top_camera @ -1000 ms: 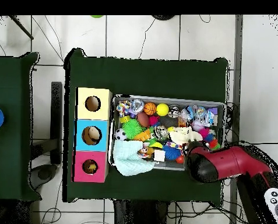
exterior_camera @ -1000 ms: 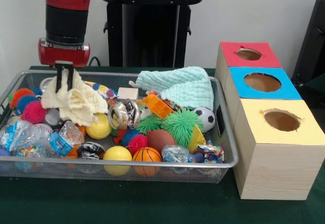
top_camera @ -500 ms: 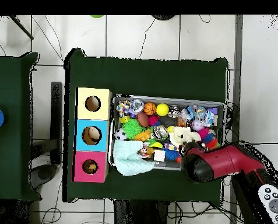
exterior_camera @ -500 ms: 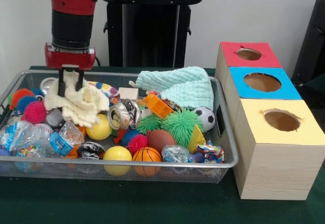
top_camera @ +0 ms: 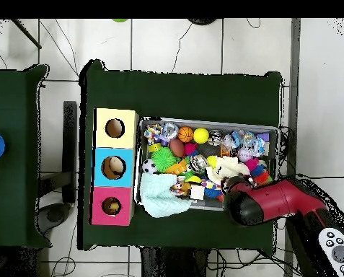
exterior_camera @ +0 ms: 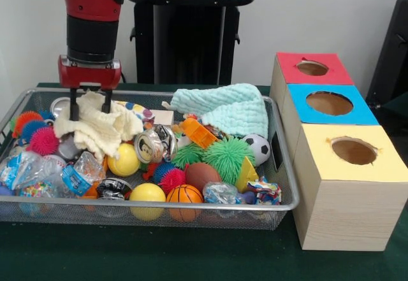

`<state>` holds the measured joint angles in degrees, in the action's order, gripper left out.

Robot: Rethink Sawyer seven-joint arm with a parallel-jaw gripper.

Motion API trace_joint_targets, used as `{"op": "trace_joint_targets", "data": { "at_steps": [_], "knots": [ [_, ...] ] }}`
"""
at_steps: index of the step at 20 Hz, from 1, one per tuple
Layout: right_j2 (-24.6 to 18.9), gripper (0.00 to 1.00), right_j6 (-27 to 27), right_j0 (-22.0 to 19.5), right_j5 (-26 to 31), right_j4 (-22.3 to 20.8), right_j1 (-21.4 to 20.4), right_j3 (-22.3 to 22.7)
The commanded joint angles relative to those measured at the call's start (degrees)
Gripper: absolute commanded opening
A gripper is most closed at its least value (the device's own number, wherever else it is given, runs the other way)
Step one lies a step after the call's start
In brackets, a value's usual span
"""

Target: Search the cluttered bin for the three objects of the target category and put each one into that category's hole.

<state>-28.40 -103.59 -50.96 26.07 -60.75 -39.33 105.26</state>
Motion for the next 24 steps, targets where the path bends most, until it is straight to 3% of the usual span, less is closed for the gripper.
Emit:
{"op": "trace_joint_targets", "data": {
  "at_steps": [1,6,10,13,15,18,24],
  "knots": [
    [-0.60,1.00,15.37,-1.36,6.28,0.57,-5.20,5.04],
    [-6.96,1.00,18.55,-4.82,12.31,14.90,-16.11,13.26],
    [-9.54,1.00,17.33,-5.94,13.66,20.62,-20.86,17.91],
    [-10.05,1.00,13.10,-6.16,11.02,20.98,-20.03,20.74],
    [-9.98,1.00,7.52,-6.11,5.41,20.58,-19.09,23.44],
    [-6.20,1.00,-1.95,-2.86,-1.50,18.49,-17.15,25.23],
    [1.68,1.00,-12.91,4.15,-12.29,17.32,-14.12,26.70]
  ]
}}
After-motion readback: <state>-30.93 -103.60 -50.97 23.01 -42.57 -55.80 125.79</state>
